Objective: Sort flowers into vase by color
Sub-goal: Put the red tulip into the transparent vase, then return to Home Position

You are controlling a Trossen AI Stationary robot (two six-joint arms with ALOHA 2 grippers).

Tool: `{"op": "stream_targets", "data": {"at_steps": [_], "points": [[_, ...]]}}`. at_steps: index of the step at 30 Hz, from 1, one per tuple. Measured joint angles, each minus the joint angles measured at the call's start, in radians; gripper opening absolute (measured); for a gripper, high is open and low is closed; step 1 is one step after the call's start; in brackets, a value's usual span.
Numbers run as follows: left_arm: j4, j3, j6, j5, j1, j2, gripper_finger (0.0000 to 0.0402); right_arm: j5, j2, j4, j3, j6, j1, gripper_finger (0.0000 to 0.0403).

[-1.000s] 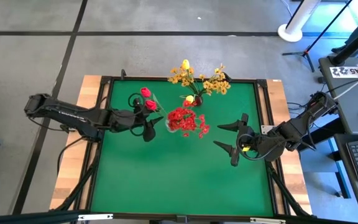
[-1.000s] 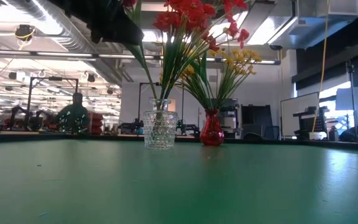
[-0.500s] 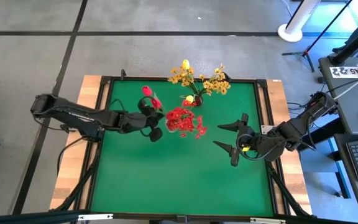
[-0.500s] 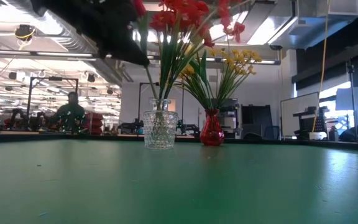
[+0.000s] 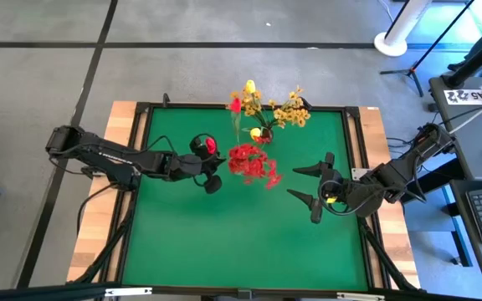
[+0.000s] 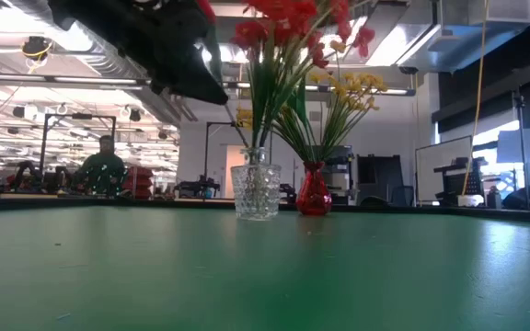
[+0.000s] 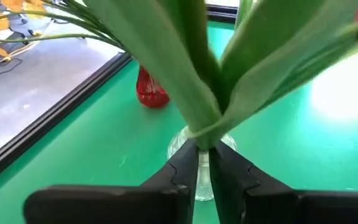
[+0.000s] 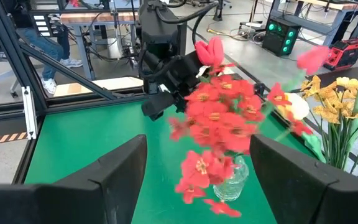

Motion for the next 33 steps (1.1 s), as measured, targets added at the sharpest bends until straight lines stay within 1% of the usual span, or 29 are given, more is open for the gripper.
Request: {"op": "stream_targets", "data": {"at_steps": [9,13,17,19,23,26,29,33], "points": [[-0.012,0.036,0.002,0.021,-0.011,-0.031,0.0095,-0.009,0.000,0.004,0.000,0.003,0.000,0.0282],[-0.079,0.067,0.000,0.020,-0.024,-0.047,0.0132,-0.018,0.000,0.006,0.000,0.003,0.000,0.0282],[-0.220,0.115,-0.039,0.017,-0.054,-0.073,0.0169,-0.025,0.000,0.006,0.000,0.001,0.000,0.0282],[-0.297,0.124,-0.050,-0.005,-0.085,-0.096,0.0180,-0.004,0.000,0.004,0.000,-0.016,0.001,0.0282],[-0.335,0.128,-0.055,-0.069,-0.172,-0.175,0.0181,0.042,-0.015,-0.019,0.001,-0.054,0.001,0.0282],[-0.355,0.128,-0.059,-0.095,-0.232,-0.254,0.0175,0.065,-0.036,-0.095,0.001,-0.069,0.000,0.0282],[-0.345,0.109,-0.048,-0.110,-0.278,-0.342,0.0170,0.059,-0.047,-0.157,-0.004,-0.073,-0.023,0.0282],[-0.307,0.051,-0.016,-0.114,-0.310,-0.452,0.0162,0.045,-0.114,-0.147,-0.077,-0.080,-0.042,0.0282]]}}
